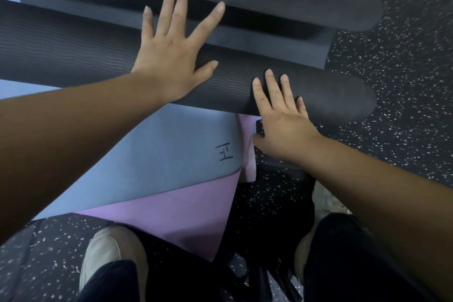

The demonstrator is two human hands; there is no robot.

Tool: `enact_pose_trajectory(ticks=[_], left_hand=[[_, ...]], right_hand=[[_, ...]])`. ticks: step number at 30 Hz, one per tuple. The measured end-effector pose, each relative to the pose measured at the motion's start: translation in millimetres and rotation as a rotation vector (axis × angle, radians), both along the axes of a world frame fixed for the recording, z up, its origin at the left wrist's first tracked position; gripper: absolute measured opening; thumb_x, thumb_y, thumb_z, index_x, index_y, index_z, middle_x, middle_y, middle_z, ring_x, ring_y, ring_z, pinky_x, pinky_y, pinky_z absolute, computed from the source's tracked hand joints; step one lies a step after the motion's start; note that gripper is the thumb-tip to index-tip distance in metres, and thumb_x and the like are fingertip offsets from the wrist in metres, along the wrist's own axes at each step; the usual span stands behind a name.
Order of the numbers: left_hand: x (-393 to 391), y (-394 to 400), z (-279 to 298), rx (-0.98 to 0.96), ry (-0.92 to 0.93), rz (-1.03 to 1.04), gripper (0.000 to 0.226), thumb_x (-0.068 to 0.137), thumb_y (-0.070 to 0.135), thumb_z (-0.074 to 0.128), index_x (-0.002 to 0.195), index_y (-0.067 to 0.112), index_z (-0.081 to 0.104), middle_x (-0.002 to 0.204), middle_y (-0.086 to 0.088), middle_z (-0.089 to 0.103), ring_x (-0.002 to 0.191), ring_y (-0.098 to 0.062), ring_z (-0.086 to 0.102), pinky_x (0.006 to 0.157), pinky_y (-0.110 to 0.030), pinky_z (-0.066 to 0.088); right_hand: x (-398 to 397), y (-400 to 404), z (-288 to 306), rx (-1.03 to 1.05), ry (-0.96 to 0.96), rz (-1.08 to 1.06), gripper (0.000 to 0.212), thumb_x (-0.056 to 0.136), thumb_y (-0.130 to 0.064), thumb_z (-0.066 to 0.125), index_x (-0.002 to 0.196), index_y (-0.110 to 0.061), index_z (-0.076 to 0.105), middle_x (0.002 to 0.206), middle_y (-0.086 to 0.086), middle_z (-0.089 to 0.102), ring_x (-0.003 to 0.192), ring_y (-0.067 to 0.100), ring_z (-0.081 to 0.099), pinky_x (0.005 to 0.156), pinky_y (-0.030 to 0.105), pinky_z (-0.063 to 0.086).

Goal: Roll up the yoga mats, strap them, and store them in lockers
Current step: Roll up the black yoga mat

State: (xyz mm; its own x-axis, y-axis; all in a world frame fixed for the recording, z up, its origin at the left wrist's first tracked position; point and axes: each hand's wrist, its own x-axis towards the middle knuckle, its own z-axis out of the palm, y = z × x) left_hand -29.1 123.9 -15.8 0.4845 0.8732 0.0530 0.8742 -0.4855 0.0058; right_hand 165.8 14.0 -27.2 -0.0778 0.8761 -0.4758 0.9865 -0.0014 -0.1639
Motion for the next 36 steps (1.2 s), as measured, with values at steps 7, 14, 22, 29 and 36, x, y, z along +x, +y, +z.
enact_pose_trajectory(ticks=[7, 14, 22, 29, 36], left_hand=[[-2, 4, -1, -0.012, -0.026, 0.104, 0.09, 0.092, 0.056, 0.038, 0.151, 0.009, -0.011, 0.16, -0.01, 0.006, 0.148, -0.026, -0.002, 0.117, -0.053, -0.002], [-6, 2, -1, -0.046, -0.002, 0.029, 0.082, 0.093, 0.052, 0.034, 0.152, 0.009, -0.004, 0.156, -0.008, 0.02, 0.146, -0.023, 0.01, 0.118, -0.052, 0.004], [-11, -3, -5, -0.005, 0.009, -0.025, 0.076, 0.093, 0.05, 0.031, 0.154, 0.015, 0.003, 0.155, -0.008, 0.023, 0.146, -0.023, 0.011, 0.116, -0.056, 0.004], [-14, -4, -7, 0.018, 0.014, -0.041, 0.076, 0.093, 0.05, 0.031, 0.153, 0.013, 0.004, 0.154, -0.01, 0.023, 0.146, -0.025, 0.011, 0.115, -0.057, 0.004], [-13, -11, 7, 0.197, -0.056, -0.162, 0.078, 0.091, 0.047, 0.041, 0.152, 0.009, 0.012, 0.152, -0.015, 0.03, 0.142, -0.03, 0.023, 0.112, -0.06, 0.01]], right_hand=[[-1, -1, -2, 0.011, -0.03, 0.01, 0.098, 0.089, -0.024, 0.054, 0.147, -0.021, -0.025, 0.152, 0.002, -0.037, 0.14, 0.029, -0.031, 0.118, 0.053, 0.001], [0, -5, -6, 0.034, -0.066, 0.035, 0.099, 0.089, -0.025, 0.054, 0.146, -0.02, -0.027, 0.152, 0.003, -0.036, 0.141, 0.03, -0.029, 0.118, 0.053, 0.004], [0, -6, -6, 0.027, -0.086, 0.053, 0.098, 0.09, -0.026, 0.052, 0.146, -0.019, -0.028, 0.152, 0.005, -0.037, 0.141, 0.031, -0.03, 0.118, 0.052, 0.003], [-1, -5, -5, 0.023, -0.085, 0.048, 0.098, 0.09, -0.026, 0.051, 0.145, -0.019, -0.029, 0.151, 0.004, -0.038, 0.14, 0.03, -0.031, 0.118, 0.053, 0.003], [8, 6, 2, 0.029, -0.079, 0.051, 0.1, 0.088, -0.029, 0.056, 0.148, -0.023, -0.024, 0.154, 0.0, -0.033, 0.143, 0.026, -0.025, 0.118, 0.053, 0.006]])
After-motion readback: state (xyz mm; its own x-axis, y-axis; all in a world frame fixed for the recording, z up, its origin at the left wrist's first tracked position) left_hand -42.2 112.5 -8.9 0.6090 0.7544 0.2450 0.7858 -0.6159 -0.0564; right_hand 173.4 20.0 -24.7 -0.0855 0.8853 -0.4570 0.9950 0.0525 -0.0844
